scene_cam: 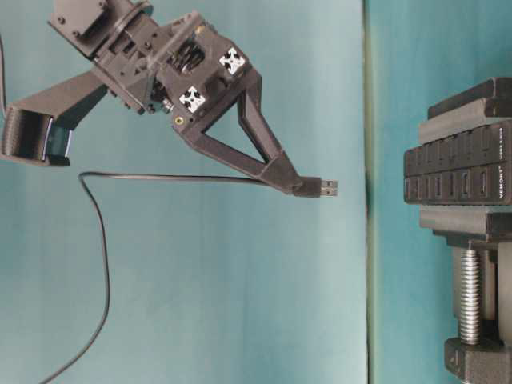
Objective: Insert the USB into the second port from the front of the fixed hub.
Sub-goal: 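Pull the plug out and carry it along the hub with the right gripper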
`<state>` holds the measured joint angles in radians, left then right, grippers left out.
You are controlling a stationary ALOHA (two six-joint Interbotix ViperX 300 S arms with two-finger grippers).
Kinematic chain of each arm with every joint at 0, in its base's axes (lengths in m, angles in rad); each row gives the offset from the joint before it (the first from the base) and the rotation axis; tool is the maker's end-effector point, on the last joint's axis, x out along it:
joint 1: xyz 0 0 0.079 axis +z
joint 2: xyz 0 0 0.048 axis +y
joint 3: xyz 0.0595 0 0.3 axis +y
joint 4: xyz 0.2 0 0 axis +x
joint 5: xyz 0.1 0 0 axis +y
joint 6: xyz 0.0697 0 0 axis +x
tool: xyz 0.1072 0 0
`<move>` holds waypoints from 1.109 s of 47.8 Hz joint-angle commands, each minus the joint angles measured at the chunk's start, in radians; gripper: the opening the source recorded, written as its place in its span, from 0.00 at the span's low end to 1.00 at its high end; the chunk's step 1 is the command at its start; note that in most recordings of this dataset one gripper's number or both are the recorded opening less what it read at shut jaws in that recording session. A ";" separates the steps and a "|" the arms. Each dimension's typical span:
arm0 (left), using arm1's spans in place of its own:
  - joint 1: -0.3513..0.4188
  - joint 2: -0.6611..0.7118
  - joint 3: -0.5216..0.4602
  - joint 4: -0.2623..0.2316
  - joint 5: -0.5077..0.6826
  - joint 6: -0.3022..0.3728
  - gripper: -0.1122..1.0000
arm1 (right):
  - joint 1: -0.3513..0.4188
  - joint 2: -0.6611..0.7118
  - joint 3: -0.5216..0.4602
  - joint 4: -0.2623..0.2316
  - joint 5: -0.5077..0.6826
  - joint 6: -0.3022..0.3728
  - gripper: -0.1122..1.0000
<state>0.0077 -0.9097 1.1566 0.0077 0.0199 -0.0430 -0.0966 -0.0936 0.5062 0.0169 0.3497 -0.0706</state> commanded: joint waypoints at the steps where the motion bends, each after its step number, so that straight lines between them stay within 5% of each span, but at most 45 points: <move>1: 0.002 0.005 -0.015 0.003 -0.011 -0.002 0.10 | 0.015 -0.029 -0.020 0.005 -0.014 0.011 0.16; 15: 0.002 0.005 -0.014 0.003 -0.011 -0.003 0.10 | 0.038 -0.021 -0.005 -0.002 -0.023 0.089 0.16; 53: 0.002 0.005 -0.012 0.003 -0.011 -0.005 0.10 | 0.080 0.074 0.011 -0.002 -0.063 0.094 0.16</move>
<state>0.0077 -0.9097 1.1566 0.0092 0.0184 -0.0460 -0.0215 -0.0138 0.5292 0.0169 0.2976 0.0138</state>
